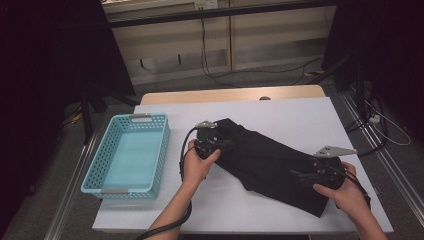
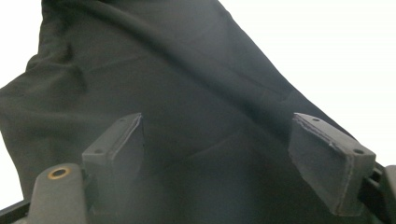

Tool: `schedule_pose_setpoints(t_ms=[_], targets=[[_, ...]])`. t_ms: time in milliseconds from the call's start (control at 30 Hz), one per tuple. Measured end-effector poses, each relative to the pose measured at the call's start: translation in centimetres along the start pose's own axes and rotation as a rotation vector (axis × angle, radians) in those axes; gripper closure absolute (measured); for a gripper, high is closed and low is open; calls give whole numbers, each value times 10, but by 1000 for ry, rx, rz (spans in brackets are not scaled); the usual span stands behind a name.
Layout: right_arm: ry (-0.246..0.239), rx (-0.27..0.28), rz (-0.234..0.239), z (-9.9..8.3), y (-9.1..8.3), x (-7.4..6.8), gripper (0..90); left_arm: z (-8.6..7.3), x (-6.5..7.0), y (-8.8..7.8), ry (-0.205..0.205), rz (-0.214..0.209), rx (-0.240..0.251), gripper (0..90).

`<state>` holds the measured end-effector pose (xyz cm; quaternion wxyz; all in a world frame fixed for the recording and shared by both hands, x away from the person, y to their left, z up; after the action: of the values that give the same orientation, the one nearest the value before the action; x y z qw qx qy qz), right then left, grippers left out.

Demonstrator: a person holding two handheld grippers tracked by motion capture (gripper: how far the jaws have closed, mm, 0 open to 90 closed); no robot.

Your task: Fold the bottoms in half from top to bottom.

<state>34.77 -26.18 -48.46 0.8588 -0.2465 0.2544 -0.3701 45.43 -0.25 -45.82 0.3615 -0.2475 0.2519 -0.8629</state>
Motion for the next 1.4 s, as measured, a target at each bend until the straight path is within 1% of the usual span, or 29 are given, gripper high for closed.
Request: schedule_pose_setpoints(t_ms=[67,233,267,333,400,433,500,567,633,700,733,767,800,833,900,933,967,1000,1067,1100,1133,1167,1200,1267,1333,1367,1400], targets=[[-2,-1,3,0,1,-1,183,-1,5,0,13,-6,2,850],[-7,-4,5,1,3,-2,184,-5,25,0,77,-49,-3,849],[-9,-4,7,1,3,-3,184,-6,29,0,81,-58,-2,848],[-15,-6,6,1,4,-4,184,-8,37,1,103,-77,-6,847],[-20,-9,13,2,6,-6,184,-13,47,3,135,-96,-27,844],[-24,-9,15,2,7,-7,184,-14,49,4,145,-101,-26,841],[-34,-13,20,3,9,-9,184,-16,51,5,152,-109,-37,836],[-41,-15,24,4,11,-11,184,-17,50,6,153,-113,-37,820],[-48,-16,27,6,13,-14,184,-19,49,5,135,-135,-40,786],[-52,-11,32,8,15,-16,183,-19,46,4,145,-118,-45,682],[-56,-10,36,9,17,-18,184,-18,45,3,138,-114,-35,643],[-60,-9,39,10,18,-19,183,-16,43,1,122,-117,-28,597],[-64,-8,42,11,19,-20,184,-15,41,0,116,-114,-29,531],[-66,-7,45,13,21,-22,183,-14,39,-2,111,-107,-21,504],[-75,-8,54,15,24,-26,183,-12,32,-5,112,-79,-10,397],[-83,-7,59,17,26,-28,184,-11,30,-6,117,-66,-5,357],[-90,-9,65,18,29,-30,186,-11,28,-8,119,-59,0,347],[-92,-10,68,19,30,-32,189,-10,24,-9,128,-41,7,325],[-99,-16,74,22,37,-37,210,-10,17,-12,136,-12,6,252],[-104,-17,81,23,40,-39,215,-10,14,-13,135,1,10,237],[-110,-19,85,24,42,-41,230,-10,12,-14,145,10,4,225],[-115,-20,84,25,45,-43,252,-11,9,-15,144,21,8,216],[-129,-22,84,27,47,-45,264,-11,5,-16,154,40,8,208],[-138,-17,93,32,54,-49,286,-12,-1,-19,168,62,1,194],[-153,-19,100,36,61,-53,327,-13,-6,-21,162,79,-1,179],[-159,-22,99,38,64,-55,333,-13,-9,-23,166,92,-5,175],[-163,-23,89,40,67,-55,334,-14,-12,-24,179,103,-15,167]])
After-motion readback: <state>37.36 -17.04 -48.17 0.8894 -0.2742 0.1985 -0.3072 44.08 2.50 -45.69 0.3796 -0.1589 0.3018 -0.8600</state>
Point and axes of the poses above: each handheld gripper's, and its own axes: y roughly forward along the jaws, z roughly out of its top, x roughly to its right, the point moved 7 cm from there along y, roughly forward along the jaws, and after that the axes turned 15 degrees about z, right-handed, at the moved point
